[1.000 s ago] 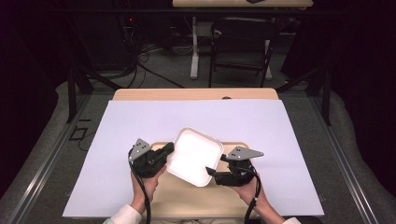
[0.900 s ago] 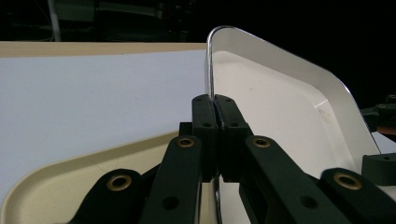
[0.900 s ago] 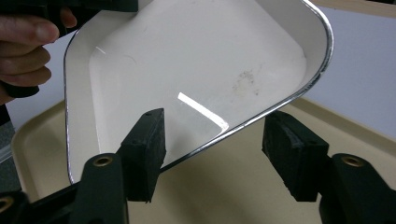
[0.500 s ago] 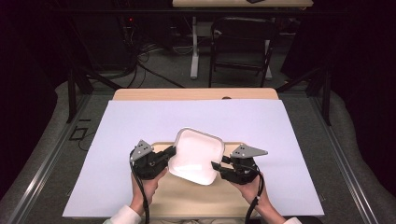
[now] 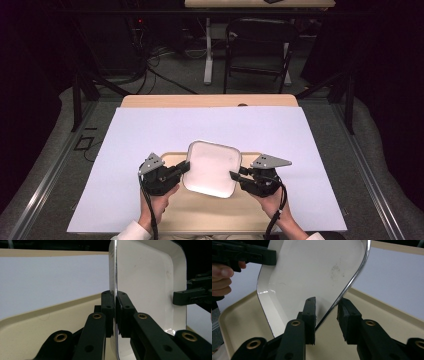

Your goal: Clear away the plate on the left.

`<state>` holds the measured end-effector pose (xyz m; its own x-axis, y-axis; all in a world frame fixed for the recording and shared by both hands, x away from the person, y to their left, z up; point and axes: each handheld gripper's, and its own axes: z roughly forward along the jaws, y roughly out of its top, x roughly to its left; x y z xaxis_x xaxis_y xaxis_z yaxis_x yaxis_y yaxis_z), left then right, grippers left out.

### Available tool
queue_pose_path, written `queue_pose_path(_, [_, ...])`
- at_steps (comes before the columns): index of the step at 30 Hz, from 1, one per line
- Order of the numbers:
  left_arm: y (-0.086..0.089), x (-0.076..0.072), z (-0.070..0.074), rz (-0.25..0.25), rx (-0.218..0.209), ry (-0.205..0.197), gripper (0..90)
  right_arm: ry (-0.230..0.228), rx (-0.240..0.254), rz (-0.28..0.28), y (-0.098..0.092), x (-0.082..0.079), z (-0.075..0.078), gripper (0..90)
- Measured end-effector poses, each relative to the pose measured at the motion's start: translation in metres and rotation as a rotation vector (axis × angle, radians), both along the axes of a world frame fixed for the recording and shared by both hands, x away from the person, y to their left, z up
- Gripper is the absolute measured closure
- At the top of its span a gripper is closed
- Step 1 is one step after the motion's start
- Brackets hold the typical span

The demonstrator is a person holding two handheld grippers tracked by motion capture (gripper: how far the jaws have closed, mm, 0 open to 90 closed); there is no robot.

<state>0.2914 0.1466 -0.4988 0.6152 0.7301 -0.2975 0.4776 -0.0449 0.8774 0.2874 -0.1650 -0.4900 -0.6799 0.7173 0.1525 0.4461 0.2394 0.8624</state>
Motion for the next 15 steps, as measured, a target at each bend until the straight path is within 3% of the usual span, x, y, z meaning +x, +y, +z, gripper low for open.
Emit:
queue_pose_path(5, [0.0002,-0.0014,-0.0002,-0.009,0.004,0.009,85.0,0.003,0.003,0.006,-0.0014,-0.0012,0.0008,69.3])
queue_pose_path(15, [0.0031,-0.0048,-0.0025,-0.031,-0.004,0.071,84.5,0.023,0.003,0.024,-0.0028,-0.0035,0.0019,70.2])
